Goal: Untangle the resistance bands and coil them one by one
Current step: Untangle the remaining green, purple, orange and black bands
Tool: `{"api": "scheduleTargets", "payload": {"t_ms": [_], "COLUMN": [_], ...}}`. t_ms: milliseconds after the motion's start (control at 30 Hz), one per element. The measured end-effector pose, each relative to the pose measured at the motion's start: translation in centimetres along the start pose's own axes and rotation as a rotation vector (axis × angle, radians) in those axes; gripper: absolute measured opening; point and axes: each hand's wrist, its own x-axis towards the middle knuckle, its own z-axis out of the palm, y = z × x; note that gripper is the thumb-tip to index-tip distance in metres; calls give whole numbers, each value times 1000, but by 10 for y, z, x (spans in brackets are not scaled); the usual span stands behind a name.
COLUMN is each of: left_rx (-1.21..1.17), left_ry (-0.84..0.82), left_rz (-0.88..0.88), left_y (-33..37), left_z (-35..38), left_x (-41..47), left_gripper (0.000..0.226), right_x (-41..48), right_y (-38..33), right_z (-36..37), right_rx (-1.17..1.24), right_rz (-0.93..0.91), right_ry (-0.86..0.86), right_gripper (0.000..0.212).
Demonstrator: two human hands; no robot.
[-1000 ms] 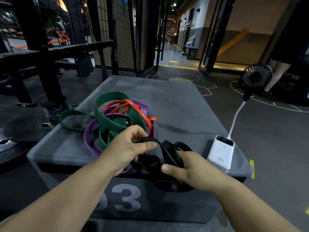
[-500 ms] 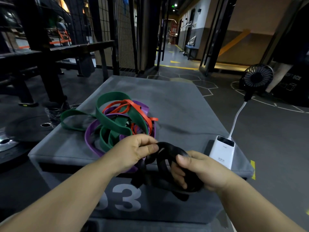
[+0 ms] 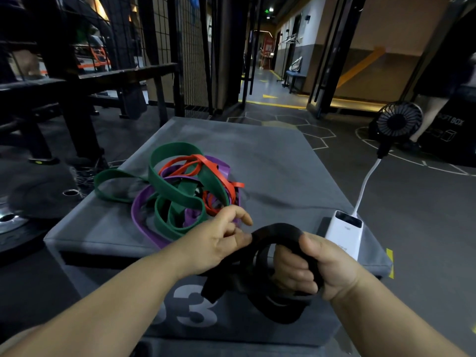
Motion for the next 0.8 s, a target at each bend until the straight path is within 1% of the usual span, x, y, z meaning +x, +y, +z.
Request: {"api": "scheduleTargets", "payload": {"t_ms": [67, 133, 267, 300, 367, 400, 467, 500, 533, 633, 733, 800], "left_rx": [49, 49, -169, -190, -156, -111, 21, 76, 106, 69, 3, 0], "left_ry": [69, 78, 39, 39, 36, 32, 48, 63, 78, 84, 33, 20], "left_rz": [112, 195, 213, 214, 213, 209, 230, 233, 230, 192, 178, 156], "left_y": [1, 2, 8, 9, 10, 10, 4, 1, -1, 1, 6, 8], "left_z": [7, 16, 25, 26, 28, 28, 30, 30, 30, 28, 23, 21], "left_x": [-1, -3, -11, -12, -12, -12, -10, -9, -8, -7, -9, -10], "left_gripper": [27, 28, 37, 35, 25, 32, 54, 60, 61, 45, 45, 42], "right_x": [2, 3, 3, 3, 4, 4, 5, 5, 5, 6, 5, 3], "right_y": [0, 1, 5, 6, 6, 6, 7, 7, 6, 2, -3, -7], "right_z": [-1, -1, -5, -6, -7, -6, -4, -3, -3, -3, -5, -4], "right_rx": [41, 66, 71, 68, 61, 45, -3, -24, -40, -106, -272, -372], "right_rz": [-18, -16, 21, 24, 31, 34, 39, 41, 41, 47, 71, 58], "right_ry": [-29, -30, -1, 2, 15, 31, 82, 106, 124, 169, 295, 395], "right_gripper": [35, 37, 35, 35, 34, 35, 38, 39, 40, 43, 47, 41]}}
